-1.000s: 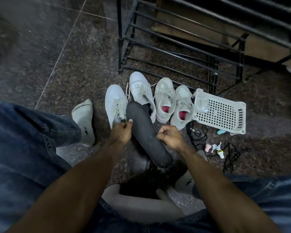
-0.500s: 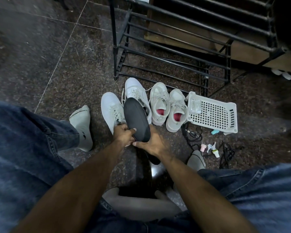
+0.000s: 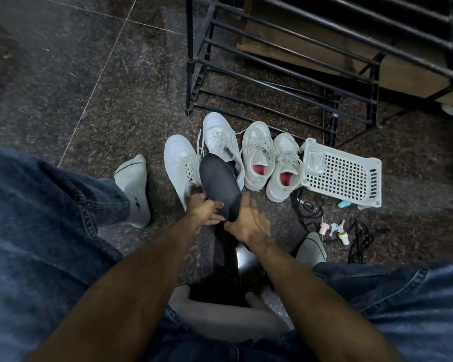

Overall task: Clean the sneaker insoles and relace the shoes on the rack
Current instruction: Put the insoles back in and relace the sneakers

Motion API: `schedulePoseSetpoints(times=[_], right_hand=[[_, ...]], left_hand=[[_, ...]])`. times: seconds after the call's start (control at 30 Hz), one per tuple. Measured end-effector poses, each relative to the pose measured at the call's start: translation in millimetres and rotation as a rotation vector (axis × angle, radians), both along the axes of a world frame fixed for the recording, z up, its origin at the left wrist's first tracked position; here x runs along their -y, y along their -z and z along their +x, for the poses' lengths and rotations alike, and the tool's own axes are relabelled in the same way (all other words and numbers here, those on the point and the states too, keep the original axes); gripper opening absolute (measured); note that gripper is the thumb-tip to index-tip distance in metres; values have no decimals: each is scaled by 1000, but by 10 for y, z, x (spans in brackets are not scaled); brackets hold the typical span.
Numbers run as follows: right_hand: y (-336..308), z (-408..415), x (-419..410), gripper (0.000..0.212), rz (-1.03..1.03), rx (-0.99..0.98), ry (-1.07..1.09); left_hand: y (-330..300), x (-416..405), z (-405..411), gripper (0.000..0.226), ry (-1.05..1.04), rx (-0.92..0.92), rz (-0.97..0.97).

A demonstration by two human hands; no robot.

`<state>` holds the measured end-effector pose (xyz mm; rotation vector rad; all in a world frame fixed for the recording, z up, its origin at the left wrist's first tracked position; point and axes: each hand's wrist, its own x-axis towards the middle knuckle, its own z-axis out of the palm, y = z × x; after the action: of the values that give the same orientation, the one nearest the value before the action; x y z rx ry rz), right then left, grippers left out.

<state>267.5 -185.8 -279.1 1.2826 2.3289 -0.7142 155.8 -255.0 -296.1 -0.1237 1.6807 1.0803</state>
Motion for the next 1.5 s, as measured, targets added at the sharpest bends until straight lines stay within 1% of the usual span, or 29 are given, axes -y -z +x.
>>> schedulePoseSetpoints(times=[0.17,0.23,0.3,0.4,0.43,0.6,0.73,0.83,0.9,0.97,1.0,1.03,1.1,1.13,1.27,1.33,1.43,1.5], right_hand=[[71,14,106,111,102,58,-43],[88,41,123,113,110,80,-54],[96,81,118,105,76,45,-18],[59,123,78,83,47,-35,43],[30,128,66,78,44,-46,55],[-37,97,19,78,40,-78,80],[-21,55,-15,81,12,-36,82],[-15,26,-56,73,-10,-9,75],[-13,4,-82,71,-32,-8,84],[-9,-13,-114,71,-44,-9,100],[-9,-16,-131,70,-53,-11,106],[2,-17,-143,69,-65,-16,116],[39,-25,-151,68,-109,-36,137],[59,-27,-152,67,-150,-61,140],[88,-80,-95,47,-360,-280,160],[66,-160,-19,44,-449,-380,188],[112,-309,76,45,-561,-466,218],[164,-419,113,51,-614,-464,201]], left_hand=[[-13,3,19,21,-9,4,9],[-13,-8,27,21,8,-3,9],[-4,-10,34,23,32,-9,12],[1,3,31,25,50,-8,28],[-3,11,27,25,53,-9,33],[-69,31,16,17,41,-2,57],[-68,53,-1,17,86,3,27],[-9,75,-3,16,110,-6,3],[47,72,-15,25,56,-55,-13],[82,53,-63,34,-112,-154,-34],[98,48,-104,33,-190,-228,-52],[94,51,-156,27,-226,-318,-86],[74,71,-272,16,-201,-496,-227],[69,82,-330,16,-192,-536,-286],[184,98,-516,24,-98,-523,-363],[268,112,-561,24,-21,-523,-369],[352,127,-634,25,88,-547,-414],[383,133,-685,18,164,-600,-444]])
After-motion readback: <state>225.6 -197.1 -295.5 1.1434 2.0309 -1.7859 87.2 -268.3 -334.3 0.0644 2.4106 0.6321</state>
